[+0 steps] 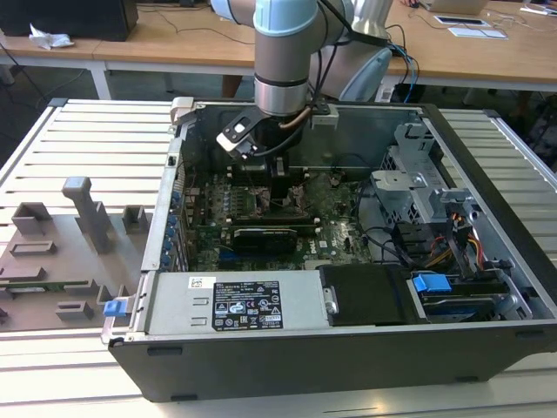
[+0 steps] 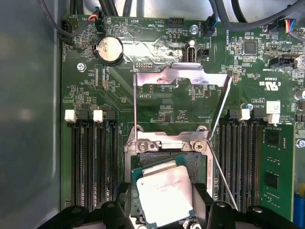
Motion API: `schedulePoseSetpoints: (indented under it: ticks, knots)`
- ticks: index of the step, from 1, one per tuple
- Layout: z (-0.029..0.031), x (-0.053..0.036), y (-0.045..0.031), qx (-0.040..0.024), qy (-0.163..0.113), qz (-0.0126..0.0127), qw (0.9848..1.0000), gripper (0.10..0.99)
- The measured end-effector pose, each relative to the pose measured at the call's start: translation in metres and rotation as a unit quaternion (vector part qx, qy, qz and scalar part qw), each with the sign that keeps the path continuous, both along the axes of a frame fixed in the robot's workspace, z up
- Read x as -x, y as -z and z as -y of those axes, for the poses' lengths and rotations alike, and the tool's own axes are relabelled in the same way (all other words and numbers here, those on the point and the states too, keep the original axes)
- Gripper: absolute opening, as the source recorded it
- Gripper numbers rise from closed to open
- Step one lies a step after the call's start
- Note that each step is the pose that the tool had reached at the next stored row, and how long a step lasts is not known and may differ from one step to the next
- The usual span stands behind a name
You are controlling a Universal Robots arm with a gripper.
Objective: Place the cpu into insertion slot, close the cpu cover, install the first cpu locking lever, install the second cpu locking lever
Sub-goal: 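Place the cpu into insertion slot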
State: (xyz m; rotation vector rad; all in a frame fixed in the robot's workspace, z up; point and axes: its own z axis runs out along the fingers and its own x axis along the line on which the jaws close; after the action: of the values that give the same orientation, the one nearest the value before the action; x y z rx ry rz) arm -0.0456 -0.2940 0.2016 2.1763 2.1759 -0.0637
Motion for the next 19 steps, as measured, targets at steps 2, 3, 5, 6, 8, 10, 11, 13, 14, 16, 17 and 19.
schedulePoseSetpoints:
  ticks: [2,3,5,6,8,10,11,13,14,16,17,19]
  knots:
    - [0.0000,0.0000,-0.0021,-0.0001,-0.005,0.0001,1.0000,0.620]
    - [0.0000,0.0000,-0.0021,-0.0001,-0.011,0.0001,0.9999,0.620]
    - [0.0000,0.0000,-0.0022,-0.0001,-0.036,0.0000,0.9993,0.620]
    - [0.0000,0.0000,-0.0022,-0.0002,-0.045,0.0000,0.9990,0.620]
    - [0.0001,0.0000,-0.0020,-0.0026,-0.064,0.0001,0.9980,0.620]
    - [0.0001,0.0000,-0.0014,-0.0081,-0.073,0.0005,0.9973,0.620]
    - [0.0004,0.0000,-0.0009,-0.0097,-0.078,0.0005,0.9969,0.620]
    - [0.0016,0.0000,-0.0002,-0.0118,-0.087,0.0007,0.9961,0.620]
    - [0.0024,0.0000,-0.0001,-0.0123,-0.090,0.0007,0.9959,0.620]
    - [0.0065,0.0000,0.0001,-0.0150,-0.095,0.0008,0.9953,0.620]
    - [0.0093,0.0000,0.0001,-0.0178,-0.098,0.0010,0.9951,0.620]
    - [0.0132,0.0000,0.0004,-0.0247,-0.101,0.0017,0.9946,0.620]
